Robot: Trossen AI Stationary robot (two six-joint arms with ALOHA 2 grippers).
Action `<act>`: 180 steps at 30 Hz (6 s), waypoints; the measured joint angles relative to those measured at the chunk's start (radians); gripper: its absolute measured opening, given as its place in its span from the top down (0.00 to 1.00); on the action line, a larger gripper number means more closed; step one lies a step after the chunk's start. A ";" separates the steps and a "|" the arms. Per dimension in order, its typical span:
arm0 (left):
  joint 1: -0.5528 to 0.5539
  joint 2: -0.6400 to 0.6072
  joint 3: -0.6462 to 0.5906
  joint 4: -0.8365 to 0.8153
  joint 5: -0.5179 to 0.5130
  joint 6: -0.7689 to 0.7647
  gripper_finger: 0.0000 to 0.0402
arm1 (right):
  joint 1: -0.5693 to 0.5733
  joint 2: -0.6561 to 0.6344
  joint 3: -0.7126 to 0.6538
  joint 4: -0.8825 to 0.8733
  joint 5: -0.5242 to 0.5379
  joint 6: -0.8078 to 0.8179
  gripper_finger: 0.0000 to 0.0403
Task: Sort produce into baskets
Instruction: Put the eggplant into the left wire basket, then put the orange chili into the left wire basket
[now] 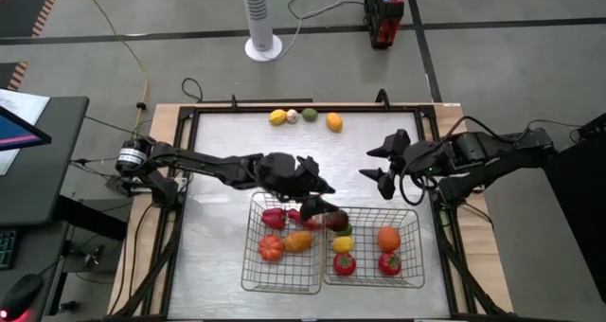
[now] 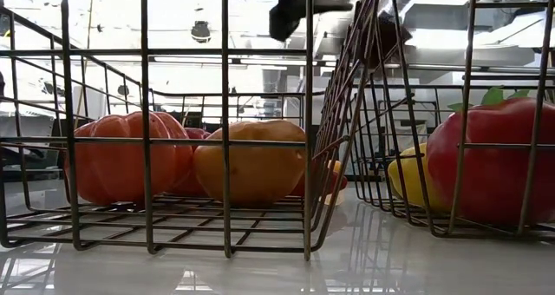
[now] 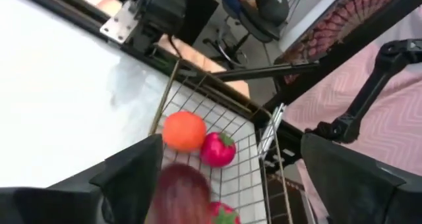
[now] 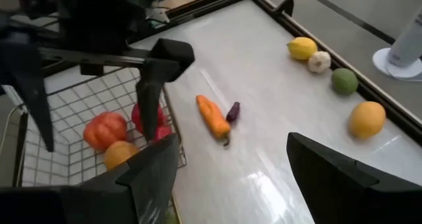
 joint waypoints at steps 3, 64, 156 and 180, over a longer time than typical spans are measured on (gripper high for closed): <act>0.048 0.000 0.000 -0.039 0.082 0.000 0.13 | -0.019 0.000 0.000 0.012 -0.013 0.000 0.23; 0.377 0.263 0.000 -0.651 -0.045 1.236 0.78 | -0.119 0.150 0.000 0.160 -0.050 0.097 0.23; -0.487 -0.671 -0.357 -0.608 -0.754 -0.446 0.67 | -0.127 0.007 0.000 0.155 -0.258 -0.044 0.23; -0.603 -0.861 -0.969 0.533 -0.853 -0.140 0.99 | -0.127 0.007 0.000 0.154 -0.261 0.019 0.23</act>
